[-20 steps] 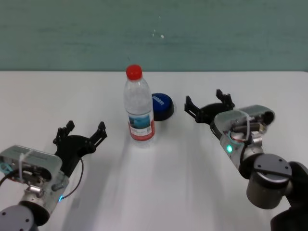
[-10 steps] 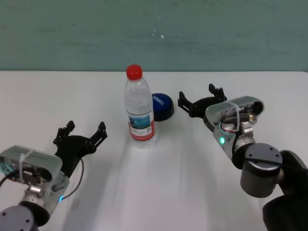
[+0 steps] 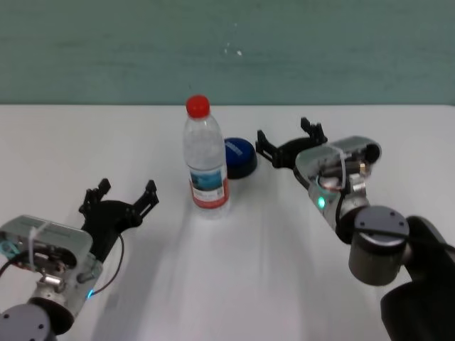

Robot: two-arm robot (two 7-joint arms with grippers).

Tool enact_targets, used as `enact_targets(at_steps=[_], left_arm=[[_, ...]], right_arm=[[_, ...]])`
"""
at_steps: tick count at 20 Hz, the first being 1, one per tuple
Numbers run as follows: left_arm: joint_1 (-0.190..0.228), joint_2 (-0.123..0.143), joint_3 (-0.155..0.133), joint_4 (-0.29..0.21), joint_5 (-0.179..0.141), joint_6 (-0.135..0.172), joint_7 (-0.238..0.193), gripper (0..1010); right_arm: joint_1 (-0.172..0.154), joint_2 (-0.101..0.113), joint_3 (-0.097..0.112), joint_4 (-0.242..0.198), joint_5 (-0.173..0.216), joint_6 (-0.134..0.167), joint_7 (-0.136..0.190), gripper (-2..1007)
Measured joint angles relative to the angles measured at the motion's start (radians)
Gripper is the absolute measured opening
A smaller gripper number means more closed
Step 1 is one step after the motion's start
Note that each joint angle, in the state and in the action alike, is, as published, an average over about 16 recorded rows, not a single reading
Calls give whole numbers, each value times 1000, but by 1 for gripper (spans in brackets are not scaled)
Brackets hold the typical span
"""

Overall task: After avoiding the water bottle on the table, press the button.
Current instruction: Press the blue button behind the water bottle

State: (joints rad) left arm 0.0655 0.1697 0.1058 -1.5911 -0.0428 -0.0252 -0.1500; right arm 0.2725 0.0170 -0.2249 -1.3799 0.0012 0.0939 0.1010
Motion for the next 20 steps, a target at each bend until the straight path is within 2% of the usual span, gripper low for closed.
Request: enact_targets(at_steps=[10,20], left_arm=[[0,0,0,0,0,0,0,1004],[0,0,0,0,0,0,0,1004]], right_arm=[[28,-11,-12,38,-5,-13,17,1003],[85,-20,-30,114,-8,-29,34,1003]])
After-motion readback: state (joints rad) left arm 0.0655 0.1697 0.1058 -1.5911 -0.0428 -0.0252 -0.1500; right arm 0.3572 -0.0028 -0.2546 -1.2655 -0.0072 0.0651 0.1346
